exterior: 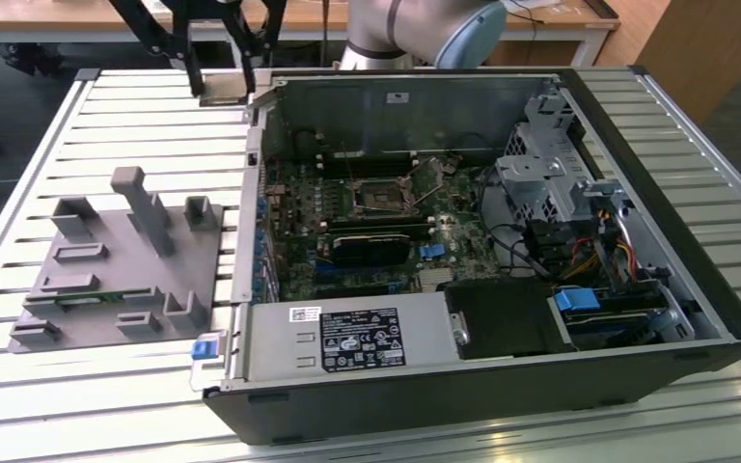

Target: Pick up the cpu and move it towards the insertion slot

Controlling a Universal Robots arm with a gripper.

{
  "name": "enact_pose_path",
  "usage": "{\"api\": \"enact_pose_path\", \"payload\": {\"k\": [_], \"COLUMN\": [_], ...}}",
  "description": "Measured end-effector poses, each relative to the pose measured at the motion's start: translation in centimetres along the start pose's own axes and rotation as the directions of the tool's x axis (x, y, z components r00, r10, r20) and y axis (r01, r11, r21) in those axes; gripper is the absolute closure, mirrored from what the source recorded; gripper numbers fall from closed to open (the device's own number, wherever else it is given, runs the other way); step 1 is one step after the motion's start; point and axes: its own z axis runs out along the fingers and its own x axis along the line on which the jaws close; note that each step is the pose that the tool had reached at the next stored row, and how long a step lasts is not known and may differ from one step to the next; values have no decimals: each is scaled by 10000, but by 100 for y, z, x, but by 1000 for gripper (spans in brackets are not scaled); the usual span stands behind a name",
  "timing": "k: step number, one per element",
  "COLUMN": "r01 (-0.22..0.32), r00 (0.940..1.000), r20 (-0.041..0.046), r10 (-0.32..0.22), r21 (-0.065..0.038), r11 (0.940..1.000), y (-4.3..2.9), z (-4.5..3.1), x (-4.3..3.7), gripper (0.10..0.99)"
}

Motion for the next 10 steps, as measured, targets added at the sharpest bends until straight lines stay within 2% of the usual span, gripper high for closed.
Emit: {"api": "enact_pose_path", "payload": {"k": [10], "r01": [0], "r00": [10000], "r20": [-1], "r10": [0], "r21": [0], "r11": [10000], "y": [97], "z": [14], "x": [-299], "gripper": [557]}}
